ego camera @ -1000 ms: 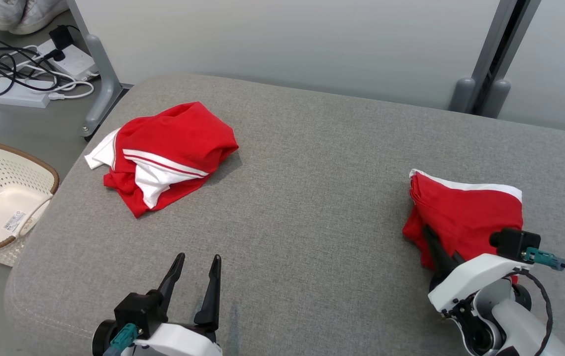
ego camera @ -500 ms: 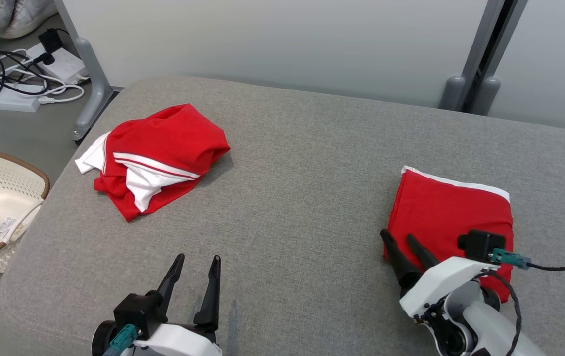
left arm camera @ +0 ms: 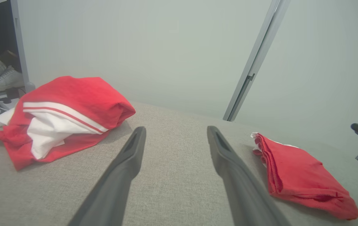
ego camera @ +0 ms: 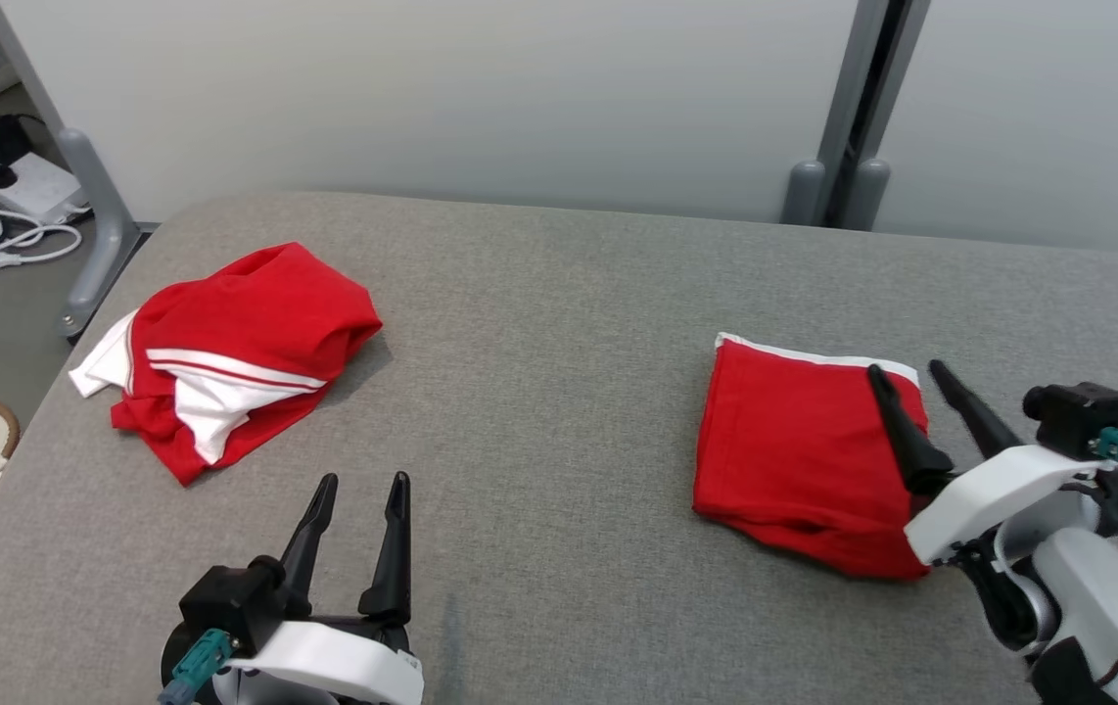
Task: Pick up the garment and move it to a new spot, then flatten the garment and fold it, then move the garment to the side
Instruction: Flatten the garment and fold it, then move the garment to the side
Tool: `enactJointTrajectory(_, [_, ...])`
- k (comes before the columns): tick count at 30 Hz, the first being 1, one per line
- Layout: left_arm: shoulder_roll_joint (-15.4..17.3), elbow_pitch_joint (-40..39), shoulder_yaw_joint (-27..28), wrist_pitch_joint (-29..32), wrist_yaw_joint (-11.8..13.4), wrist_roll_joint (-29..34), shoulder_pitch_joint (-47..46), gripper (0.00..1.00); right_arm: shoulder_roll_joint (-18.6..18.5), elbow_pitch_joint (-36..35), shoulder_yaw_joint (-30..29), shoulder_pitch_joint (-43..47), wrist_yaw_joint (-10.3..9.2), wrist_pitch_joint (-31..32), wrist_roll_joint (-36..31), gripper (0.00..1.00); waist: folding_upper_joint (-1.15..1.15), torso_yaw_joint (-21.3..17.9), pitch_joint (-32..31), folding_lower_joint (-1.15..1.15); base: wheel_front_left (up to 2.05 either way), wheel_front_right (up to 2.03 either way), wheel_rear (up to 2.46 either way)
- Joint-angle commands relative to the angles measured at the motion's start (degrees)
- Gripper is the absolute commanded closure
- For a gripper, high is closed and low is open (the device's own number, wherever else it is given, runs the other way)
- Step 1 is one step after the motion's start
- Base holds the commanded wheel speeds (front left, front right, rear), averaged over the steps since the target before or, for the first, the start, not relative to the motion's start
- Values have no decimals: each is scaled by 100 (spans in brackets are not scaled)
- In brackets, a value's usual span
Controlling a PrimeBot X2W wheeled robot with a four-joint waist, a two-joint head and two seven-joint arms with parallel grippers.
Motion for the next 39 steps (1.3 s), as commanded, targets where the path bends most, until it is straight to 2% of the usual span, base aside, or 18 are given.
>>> enactJointTrajectory(1, [19, -67, 33, -15, 17, -18, -97, 0, -158, -65, -150, 39, 0, -62, -368, 0, 0, -149, -71, 0, 0, 0, 0])
enactJointTrajectory(6, [21, -197, 185, -15, 47, 2, -93, 0, -258, -712, -1133, 407, 0, -48, -1567, 0, 0, -435, -52, 0, 0, 0, 0])
enactJointTrajectory(8, [23, -270, 308, -15, 39, 65, -105, 0, -165, -1228, -1747, 734, 0, -50, -2246, 0, 0, -580, -7, 0, 0, 0, 0])
enactJointTrajectory(10, [21, -312, 389, -15, 30, 116, -110, 0, -108, -1533, -2104, 983, -1, -51, -2691, 0, 0, -655, 25, 0, 0, 0, 0])
enactJointTrajectory(16, [20, -435, 529, -15, 16, 263, -18, 0, 278, -2299, -2929, 1630, -1, -51, -3574, 0, 0, -822, 73, 0, 0, 0, 0])
enactJointTrajectory(24, [22, -576, 436, -15, 100, 360, 149, 0, 681, -2541, -3293, 2006, -1, -52, -3880, 0, 0, -957, 55, 0, 0, 0, 0])
enactJointTrajectory(39, [22, -610, 239, -16, 125, 420, 213, 0, 750, -2357, -3321, 2006, -1, -52, -3824, 0, 0, -915, 56, 0, 0, 0, 0])
